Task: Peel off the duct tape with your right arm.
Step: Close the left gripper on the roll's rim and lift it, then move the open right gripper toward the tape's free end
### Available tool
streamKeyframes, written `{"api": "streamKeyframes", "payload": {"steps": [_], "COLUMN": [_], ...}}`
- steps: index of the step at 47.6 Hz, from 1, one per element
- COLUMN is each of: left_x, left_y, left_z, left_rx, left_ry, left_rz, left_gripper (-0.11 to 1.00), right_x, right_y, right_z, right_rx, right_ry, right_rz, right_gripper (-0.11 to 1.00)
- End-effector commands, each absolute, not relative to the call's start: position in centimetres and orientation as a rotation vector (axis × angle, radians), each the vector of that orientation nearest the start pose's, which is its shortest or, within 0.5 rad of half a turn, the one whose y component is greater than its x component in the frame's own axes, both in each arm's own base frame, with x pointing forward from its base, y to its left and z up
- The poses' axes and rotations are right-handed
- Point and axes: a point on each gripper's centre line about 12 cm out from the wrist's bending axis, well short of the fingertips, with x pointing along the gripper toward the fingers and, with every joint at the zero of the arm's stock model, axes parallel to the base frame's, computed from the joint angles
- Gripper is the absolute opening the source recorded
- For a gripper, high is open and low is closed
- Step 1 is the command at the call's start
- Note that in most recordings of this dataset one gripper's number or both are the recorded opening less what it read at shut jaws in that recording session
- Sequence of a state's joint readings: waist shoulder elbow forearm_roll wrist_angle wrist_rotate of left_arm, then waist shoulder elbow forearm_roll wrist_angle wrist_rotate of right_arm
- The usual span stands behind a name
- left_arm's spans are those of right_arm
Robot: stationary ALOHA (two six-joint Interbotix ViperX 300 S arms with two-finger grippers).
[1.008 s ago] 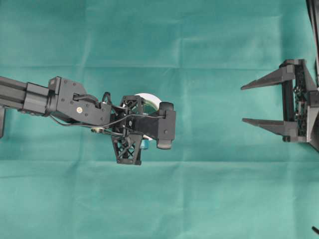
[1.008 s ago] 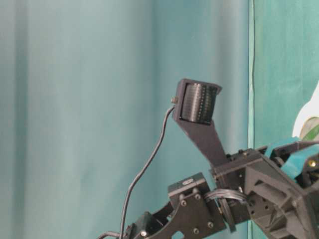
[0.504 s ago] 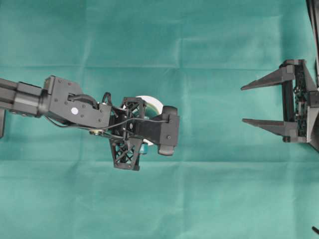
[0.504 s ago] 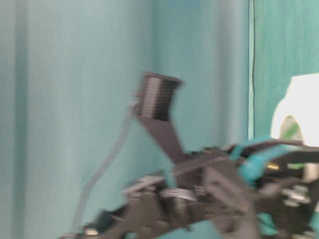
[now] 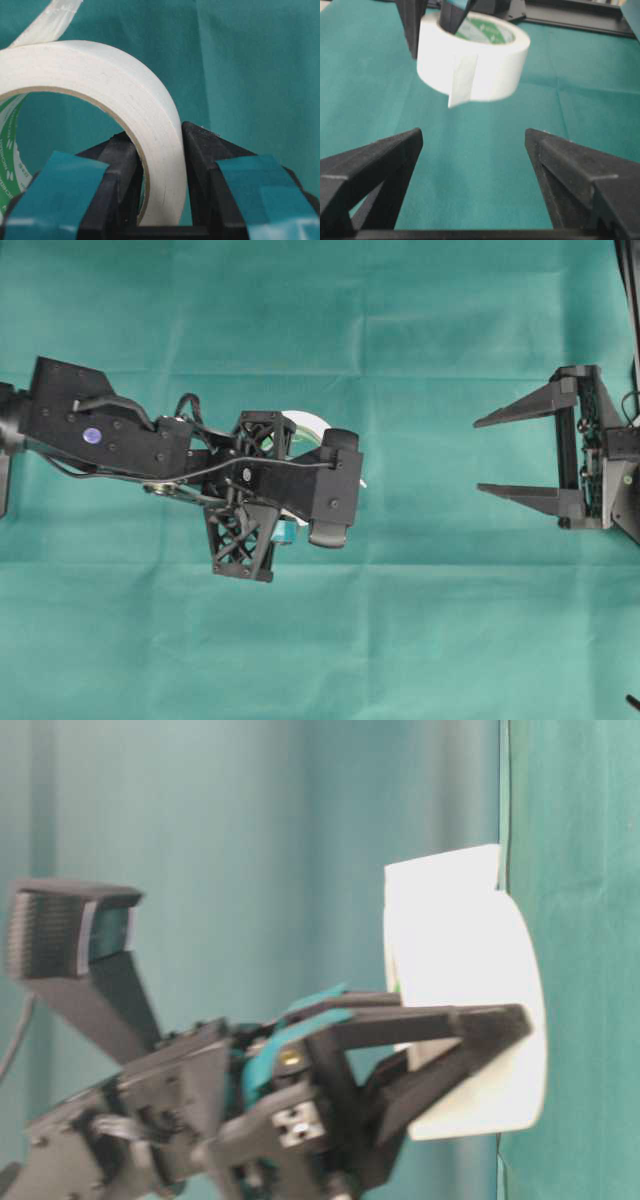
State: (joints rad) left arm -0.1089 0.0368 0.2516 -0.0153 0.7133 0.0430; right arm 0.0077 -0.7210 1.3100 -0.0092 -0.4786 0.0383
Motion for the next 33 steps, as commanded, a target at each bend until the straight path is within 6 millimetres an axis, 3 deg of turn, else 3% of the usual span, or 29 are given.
{"api": "streamKeyframes", "payload": {"steps": [1,12,24,33], "left_x": [41.8,41.7,42.0,42.2], "left_y": [-4.7,-4.7,-4.8,-4.8], "left_z": [27.8,29.5,28.8,28.6], "left_rx": [0.083,0.103,0.113,0.112], "left_ry": [0.924,0.925,0.943,0.943], "left_rz": [-0.129,-0.139,-0.143,-0.143], "left_gripper": [0.20,0.20,0.20,0.20], "right_x": [21.8,21.9,22.7,24.9], "right_y": [0.3,0.3,0.3,0.4], "right_z": [22.0,21.9,22.0,22.1], "right_rx": [0.032,0.035,0.073,0.070], "right_ry": [0.082,0.086,0.097,0.111], "right_rz": [0.014,0.014,0.013,0.013], "right_gripper": [0.72,0.72,0.72,0.72]}}
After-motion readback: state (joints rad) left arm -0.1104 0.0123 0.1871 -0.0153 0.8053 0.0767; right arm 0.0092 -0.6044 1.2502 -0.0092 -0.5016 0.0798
